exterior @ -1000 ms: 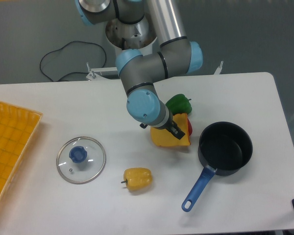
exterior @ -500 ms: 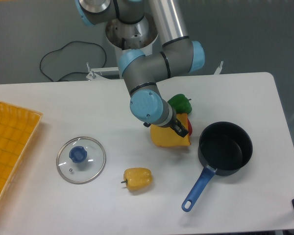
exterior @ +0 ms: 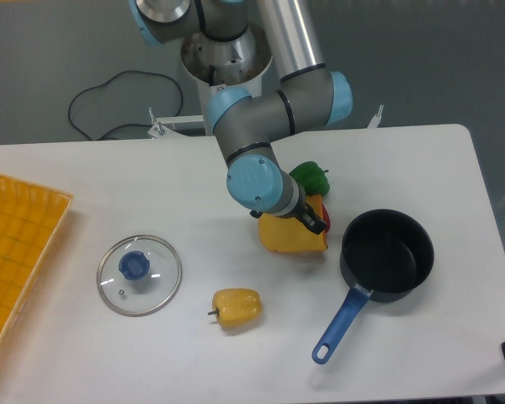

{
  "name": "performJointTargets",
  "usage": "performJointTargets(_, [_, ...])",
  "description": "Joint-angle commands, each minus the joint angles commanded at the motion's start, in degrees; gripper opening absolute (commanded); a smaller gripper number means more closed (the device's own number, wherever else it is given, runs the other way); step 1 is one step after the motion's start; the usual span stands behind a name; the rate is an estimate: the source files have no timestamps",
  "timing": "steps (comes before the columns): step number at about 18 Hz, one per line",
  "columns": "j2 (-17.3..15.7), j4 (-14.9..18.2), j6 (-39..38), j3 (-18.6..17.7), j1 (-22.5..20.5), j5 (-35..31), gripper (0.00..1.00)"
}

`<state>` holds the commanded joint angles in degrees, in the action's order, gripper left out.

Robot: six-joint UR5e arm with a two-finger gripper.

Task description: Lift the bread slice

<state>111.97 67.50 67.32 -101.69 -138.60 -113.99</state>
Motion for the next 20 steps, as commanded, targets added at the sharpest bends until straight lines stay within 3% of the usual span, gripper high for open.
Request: performJointTargets(20, [0.79, -1.41, -0.09, -0.26, -1.06, -0.18, 1.0])
